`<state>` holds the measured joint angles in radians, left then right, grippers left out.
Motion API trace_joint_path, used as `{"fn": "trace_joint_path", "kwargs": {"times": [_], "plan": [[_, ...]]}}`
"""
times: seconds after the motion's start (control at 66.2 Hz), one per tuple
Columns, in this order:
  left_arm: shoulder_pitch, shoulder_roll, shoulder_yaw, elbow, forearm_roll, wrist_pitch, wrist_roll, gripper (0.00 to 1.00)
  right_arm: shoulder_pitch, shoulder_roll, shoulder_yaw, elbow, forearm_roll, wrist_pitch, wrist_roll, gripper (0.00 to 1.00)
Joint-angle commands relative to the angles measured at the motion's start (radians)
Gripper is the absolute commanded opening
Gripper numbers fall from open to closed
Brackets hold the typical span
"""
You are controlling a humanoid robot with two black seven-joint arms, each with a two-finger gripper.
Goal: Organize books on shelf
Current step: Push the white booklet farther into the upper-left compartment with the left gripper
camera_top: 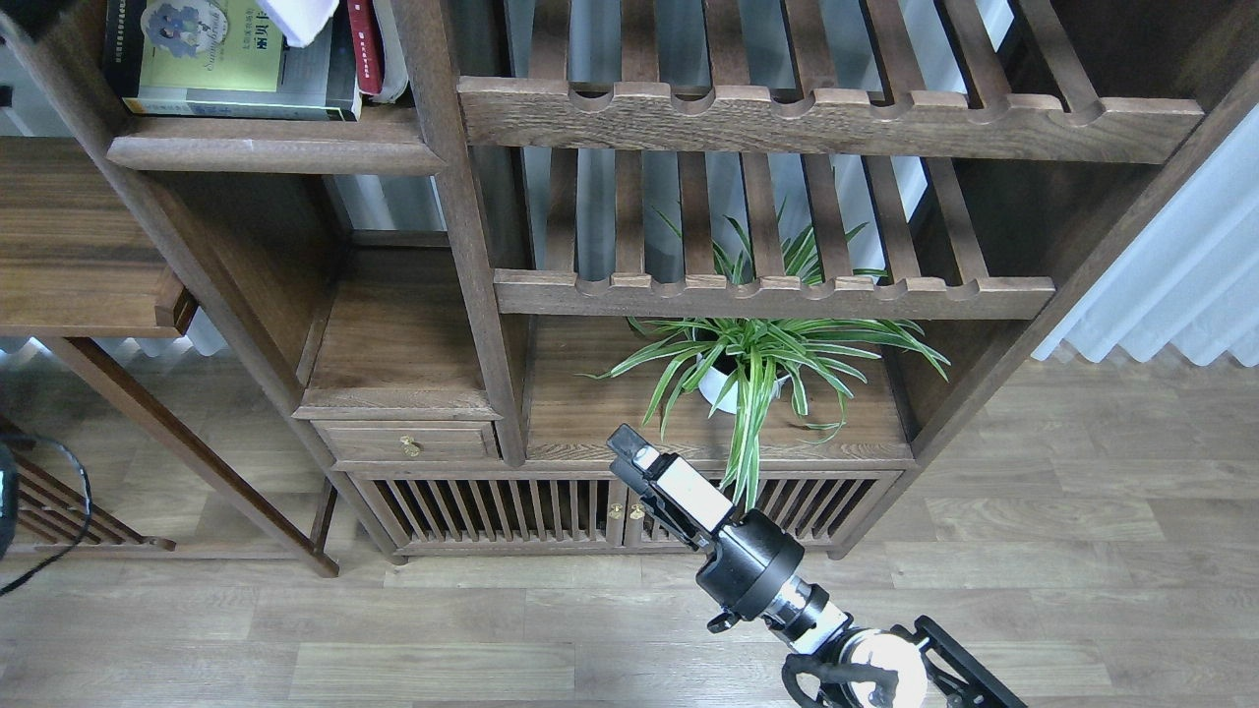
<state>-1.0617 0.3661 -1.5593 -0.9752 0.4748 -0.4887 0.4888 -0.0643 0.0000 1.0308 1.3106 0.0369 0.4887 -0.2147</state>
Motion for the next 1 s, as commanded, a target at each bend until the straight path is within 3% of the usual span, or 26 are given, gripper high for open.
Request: {"fn": "trace_joint_path", "kwargs": {"times": [0.0, 0.484, 0.847, 0.937, 0.983], "plan": [[-0.056, -0.013, 0.031, 0.064, 0.045, 0.0, 0.0, 0.05, 0.0, 0.0, 0.0, 0.001, 0.001, 0.0, 0.0, 0.99], [-0.17, -0.018, 0.044, 0.294, 0.134, 0.0, 0.0, 0.05, 0.0, 0.0, 0.015, 0.012, 0.009, 0.0, 0.003, 0.99], [-0.201, -0.134, 0.045, 0.377, 0.231, 0.0, 0.0, 0.05, 0.0, 0.0, 0.015, 0.018, 0.009, 0.0, 0.005, 0.99], [-0.202, -0.145, 0.051, 0.395, 0.248, 0.0, 0.0, 0.11, 0.001, 0.0, 0.015, 0.021, 0.009, 0.0, 0.014, 0.99], [-0.201, -0.148, 0.059, 0.403, 0.248, 0.0, 0.0, 0.26, 0.003, 0.0, 0.017, 0.024, 0.009, 0.0, 0.023, 0.99]]}}
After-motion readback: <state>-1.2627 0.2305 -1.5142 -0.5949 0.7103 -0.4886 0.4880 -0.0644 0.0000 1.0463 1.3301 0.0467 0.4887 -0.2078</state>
